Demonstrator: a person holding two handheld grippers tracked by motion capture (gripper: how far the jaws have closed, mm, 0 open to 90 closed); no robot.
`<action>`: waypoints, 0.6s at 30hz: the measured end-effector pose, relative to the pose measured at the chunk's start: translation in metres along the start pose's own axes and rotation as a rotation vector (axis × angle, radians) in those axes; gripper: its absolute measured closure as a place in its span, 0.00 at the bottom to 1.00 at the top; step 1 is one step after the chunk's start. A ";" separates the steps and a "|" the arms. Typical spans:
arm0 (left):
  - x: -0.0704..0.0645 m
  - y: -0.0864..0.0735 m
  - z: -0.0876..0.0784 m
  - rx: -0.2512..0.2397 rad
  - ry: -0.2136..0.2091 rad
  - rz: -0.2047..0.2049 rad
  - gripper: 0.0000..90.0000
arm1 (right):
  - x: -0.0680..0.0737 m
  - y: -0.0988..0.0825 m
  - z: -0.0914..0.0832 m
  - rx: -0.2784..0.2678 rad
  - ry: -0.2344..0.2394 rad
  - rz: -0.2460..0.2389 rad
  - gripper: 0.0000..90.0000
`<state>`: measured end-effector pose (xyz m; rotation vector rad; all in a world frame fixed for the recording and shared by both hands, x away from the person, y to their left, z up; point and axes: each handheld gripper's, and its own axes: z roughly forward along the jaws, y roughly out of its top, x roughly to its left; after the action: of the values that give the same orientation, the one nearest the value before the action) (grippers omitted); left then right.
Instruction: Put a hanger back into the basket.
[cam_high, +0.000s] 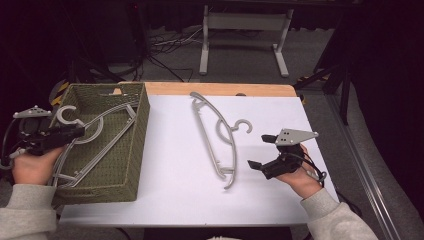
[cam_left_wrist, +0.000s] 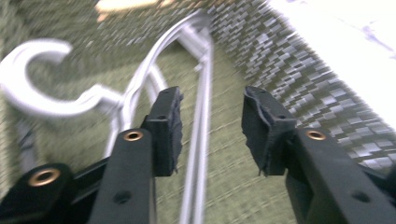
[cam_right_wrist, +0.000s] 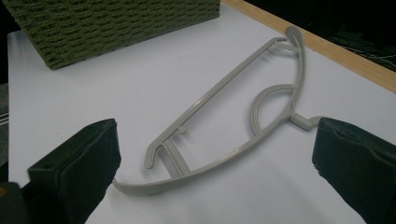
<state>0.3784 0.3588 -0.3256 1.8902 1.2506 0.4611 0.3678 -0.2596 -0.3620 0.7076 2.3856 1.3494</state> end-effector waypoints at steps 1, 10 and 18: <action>-0.009 0.002 -0.002 -0.016 -0.020 0.022 0.62 | -0.001 0.000 0.000 -0.005 0.002 0.004 0.02; -0.087 0.011 -0.001 -0.065 -0.186 0.199 0.51 | -0.004 0.001 -0.003 -0.049 0.007 0.039 0.04; -0.130 0.008 0.012 -0.087 -0.321 0.239 0.44 | -0.005 0.001 -0.005 -0.069 -0.003 0.037 0.04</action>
<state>0.3338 0.2368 -0.3105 1.9559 0.7885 0.3131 0.3695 -0.2654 -0.3586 0.7380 2.3223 1.4367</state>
